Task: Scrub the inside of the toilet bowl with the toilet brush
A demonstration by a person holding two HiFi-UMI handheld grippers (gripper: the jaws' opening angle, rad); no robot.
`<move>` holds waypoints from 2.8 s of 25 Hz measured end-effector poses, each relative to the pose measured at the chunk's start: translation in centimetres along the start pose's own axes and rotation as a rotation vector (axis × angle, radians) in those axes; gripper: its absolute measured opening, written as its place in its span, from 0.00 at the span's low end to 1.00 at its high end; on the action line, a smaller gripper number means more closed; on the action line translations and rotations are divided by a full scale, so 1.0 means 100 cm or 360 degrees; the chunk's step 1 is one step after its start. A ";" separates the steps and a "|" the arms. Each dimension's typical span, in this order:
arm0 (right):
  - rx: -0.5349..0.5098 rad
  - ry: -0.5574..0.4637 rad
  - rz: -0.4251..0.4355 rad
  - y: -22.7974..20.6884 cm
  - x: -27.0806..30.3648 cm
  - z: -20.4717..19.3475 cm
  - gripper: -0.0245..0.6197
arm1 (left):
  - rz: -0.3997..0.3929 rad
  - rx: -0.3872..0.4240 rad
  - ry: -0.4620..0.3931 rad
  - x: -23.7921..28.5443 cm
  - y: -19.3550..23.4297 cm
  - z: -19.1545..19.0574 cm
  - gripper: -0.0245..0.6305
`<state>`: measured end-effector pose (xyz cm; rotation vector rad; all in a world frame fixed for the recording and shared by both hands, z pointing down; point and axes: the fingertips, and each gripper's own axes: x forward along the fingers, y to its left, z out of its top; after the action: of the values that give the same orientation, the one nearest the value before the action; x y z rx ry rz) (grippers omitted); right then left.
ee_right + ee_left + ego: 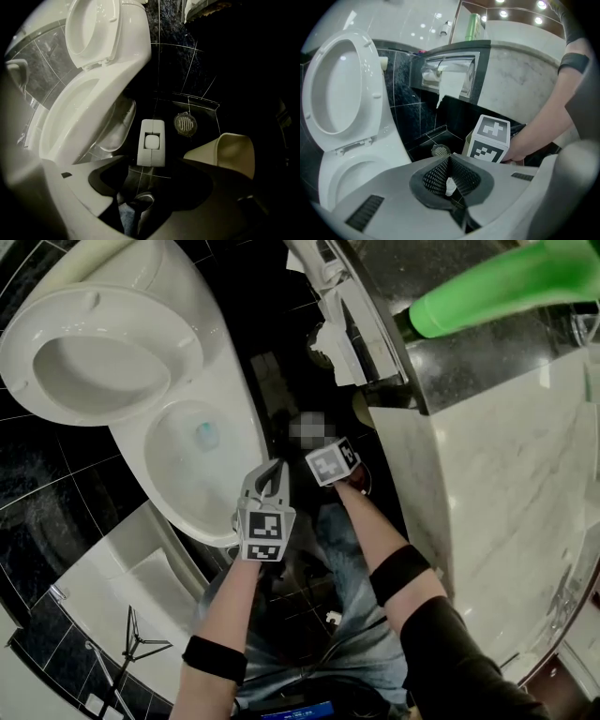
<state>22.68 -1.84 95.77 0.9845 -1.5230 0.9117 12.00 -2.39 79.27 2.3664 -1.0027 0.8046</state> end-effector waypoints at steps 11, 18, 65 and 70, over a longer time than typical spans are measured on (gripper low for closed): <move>-0.0059 -0.0113 0.0074 0.047 -0.135 0.025 0.35 | 0.0064 0.0012 -0.0039 -0.105 -0.003 0.068 0.04; -0.0092 -0.0384 0.0117 0.094 -0.268 0.060 0.11 | 0.0155 0.0052 -0.0111 -0.222 -0.004 0.122 0.04; -0.0380 -0.1272 0.0418 0.255 -0.617 0.104 0.05 | 0.0729 -0.0213 -0.0539 -0.551 0.051 0.181 0.04; -0.0376 -0.1257 0.0419 0.253 -0.612 0.100 0.05 | 0.0732 -0.0231 -0.0524 -0.549 0.050 0.176 0.04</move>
<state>1.95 5.83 32.56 1.0391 -2.4076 0.5023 -16.99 11.02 30.98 2.2121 -1.7208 0.4723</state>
